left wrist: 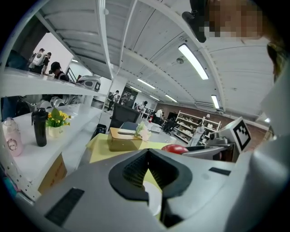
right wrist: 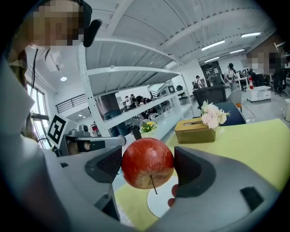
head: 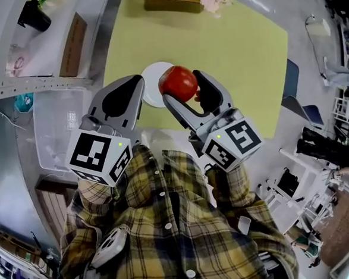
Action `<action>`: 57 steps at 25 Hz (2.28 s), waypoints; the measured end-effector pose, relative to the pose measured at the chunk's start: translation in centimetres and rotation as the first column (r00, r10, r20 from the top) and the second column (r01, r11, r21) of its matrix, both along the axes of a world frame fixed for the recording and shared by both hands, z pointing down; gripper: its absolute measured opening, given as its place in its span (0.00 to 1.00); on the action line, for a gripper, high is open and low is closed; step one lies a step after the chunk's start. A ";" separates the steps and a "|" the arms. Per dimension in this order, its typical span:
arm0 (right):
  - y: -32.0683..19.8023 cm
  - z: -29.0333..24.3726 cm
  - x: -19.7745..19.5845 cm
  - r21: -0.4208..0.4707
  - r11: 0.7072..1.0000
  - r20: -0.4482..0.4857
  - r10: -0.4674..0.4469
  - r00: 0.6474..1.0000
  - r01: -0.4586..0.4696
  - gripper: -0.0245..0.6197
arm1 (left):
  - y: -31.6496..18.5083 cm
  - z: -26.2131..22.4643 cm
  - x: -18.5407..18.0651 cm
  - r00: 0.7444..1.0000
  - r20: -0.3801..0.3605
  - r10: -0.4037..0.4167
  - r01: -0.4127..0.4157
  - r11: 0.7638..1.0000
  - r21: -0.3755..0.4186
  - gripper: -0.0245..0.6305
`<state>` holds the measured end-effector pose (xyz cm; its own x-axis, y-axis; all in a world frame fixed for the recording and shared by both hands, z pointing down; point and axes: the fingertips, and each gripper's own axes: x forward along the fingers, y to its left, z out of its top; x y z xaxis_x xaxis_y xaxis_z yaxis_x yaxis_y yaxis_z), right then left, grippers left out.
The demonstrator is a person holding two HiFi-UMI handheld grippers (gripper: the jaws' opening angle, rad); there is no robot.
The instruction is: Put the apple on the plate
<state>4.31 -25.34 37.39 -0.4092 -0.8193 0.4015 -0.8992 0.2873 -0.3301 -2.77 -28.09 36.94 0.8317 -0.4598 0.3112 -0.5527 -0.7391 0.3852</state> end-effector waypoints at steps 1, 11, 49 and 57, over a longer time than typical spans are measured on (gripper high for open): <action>-0.1 0.6 -0.1 -0.011 1.000 0.005 -0.004 1.000 0.004 0.58 | -0.1 0.4 0.0 1.000 0.000 -0.005 0.005 1.000 -0.004 0.05; -0.1 8.4 -0.6 -0.146 0.989 0.049 -0.009 0.999 0.016 0.58 | -0.6 5.9 -0.3 0.998 0.048 -0.031 0.035 0.997 -0.074 0.05; -0.2 17.8 -0.8 -0.295 0.954 0.065 -0.035 0.997 0.053 0.58 | 0.8 11.8 0.2 0.995 0.094 0.034 -0.017 0.984 -0.175 0.05; -0.2 16.6 -1.0 -0.277 0.960 0.052 -0.020 0.998 0.034 0.58 | 1.0 10.8 0.1 0.995 0.094 0.034 -0.019 0.988 -0.155 0.05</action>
<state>3.34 -25.49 54.03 -0.4545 -0.6665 0.5910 -0.8731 0.2021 -0.4436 -2.68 -27.05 47.76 0.8055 -0.3788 0.4556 -0.5739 -0.6901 0.4409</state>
